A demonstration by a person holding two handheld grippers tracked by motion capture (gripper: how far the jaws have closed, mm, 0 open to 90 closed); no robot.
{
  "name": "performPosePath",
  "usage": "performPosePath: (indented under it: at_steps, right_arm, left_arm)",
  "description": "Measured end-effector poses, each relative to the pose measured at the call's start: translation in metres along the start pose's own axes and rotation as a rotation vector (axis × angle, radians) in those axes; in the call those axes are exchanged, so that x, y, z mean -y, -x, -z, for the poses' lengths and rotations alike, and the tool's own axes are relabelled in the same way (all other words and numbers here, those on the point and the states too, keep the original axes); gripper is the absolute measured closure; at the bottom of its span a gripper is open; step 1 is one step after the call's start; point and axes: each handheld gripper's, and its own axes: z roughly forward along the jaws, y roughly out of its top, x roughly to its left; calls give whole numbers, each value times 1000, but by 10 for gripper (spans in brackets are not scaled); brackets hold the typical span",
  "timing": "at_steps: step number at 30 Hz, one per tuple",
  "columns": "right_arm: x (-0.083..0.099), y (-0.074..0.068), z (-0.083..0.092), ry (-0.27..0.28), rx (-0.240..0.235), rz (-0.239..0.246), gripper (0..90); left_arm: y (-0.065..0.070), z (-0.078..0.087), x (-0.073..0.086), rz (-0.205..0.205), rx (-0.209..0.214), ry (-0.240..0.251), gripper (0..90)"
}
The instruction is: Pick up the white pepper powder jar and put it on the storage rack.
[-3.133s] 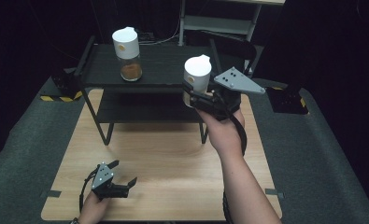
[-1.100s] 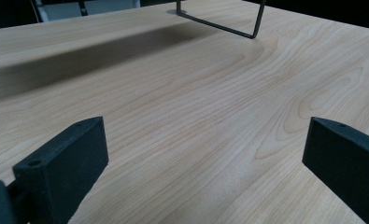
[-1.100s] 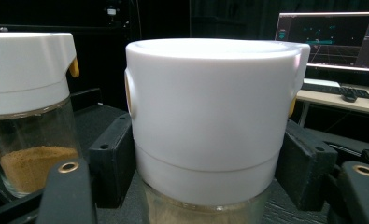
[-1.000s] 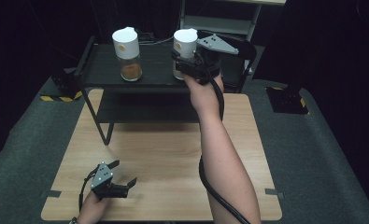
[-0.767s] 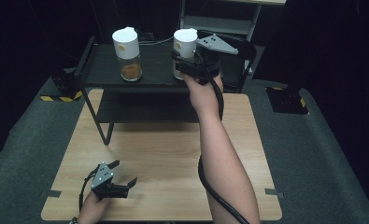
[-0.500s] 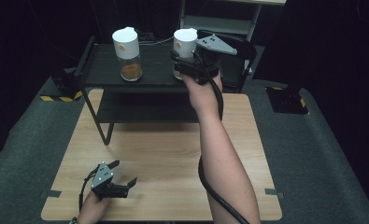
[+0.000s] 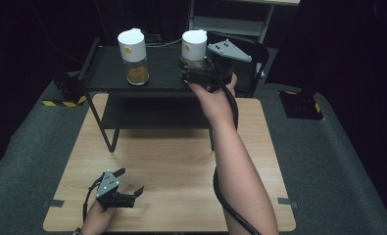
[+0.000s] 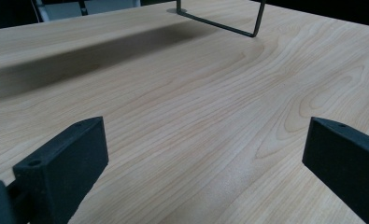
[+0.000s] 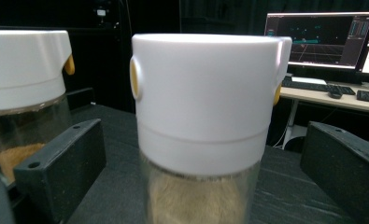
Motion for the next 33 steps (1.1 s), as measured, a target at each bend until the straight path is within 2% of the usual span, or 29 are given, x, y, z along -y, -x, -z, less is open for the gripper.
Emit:
performPosePath:
  at_steps: [5, 15, 24, 33]
  right_arm:
    - [1, -1, 7, -10, -11, 25, 0]
    - [7, -6, 23, 7, -38, 36, 0]
    - [24, -11, 39, -10, -41, 57, 0]
    - [44, -3, 55, -42, -44, 42, 0]
  left_arm:
    - [1, 0, 0, -2, -1, 0, 5]
    - [1, 0, -1, -12, -4, -7, 5]
    - [2, 0, -1, -14, -3, -7, 5]
    - [3, -1, -2, -18, -6, -8, 5]
